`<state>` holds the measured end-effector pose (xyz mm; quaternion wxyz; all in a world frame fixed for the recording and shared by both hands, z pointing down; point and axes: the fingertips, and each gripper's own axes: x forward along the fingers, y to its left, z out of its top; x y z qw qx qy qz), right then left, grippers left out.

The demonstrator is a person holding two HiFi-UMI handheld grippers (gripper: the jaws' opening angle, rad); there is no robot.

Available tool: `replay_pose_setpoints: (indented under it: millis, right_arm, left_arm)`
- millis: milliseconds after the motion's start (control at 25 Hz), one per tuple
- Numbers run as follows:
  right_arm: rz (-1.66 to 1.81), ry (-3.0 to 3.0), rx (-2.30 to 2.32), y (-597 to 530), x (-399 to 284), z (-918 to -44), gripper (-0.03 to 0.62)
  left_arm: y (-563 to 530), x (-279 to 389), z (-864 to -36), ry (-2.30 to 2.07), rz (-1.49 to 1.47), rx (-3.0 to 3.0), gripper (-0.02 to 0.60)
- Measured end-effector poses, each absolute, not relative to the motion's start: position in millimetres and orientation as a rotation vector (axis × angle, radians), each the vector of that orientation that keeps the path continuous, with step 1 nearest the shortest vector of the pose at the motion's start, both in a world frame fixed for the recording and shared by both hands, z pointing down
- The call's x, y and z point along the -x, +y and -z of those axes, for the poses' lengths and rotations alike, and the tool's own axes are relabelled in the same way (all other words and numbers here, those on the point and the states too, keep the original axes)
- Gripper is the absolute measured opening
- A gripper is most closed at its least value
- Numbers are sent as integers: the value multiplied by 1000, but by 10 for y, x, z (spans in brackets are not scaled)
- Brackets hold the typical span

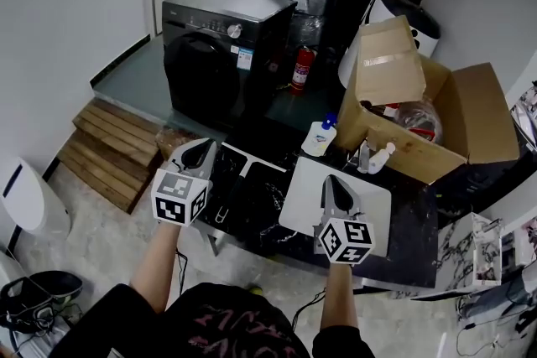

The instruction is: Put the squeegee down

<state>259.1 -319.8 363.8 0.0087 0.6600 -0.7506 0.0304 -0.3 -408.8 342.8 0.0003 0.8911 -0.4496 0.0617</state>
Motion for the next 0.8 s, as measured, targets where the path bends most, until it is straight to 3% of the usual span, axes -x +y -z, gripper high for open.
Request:
replay_pose_setpoints:
  millis: [800]
  right_arm:
    - [-72, -2341, -2090, -3275, -2695, -3576, 8]
  left_arm:
    - [-4173, -22, -3484, -1388, -252, -2827, 6]
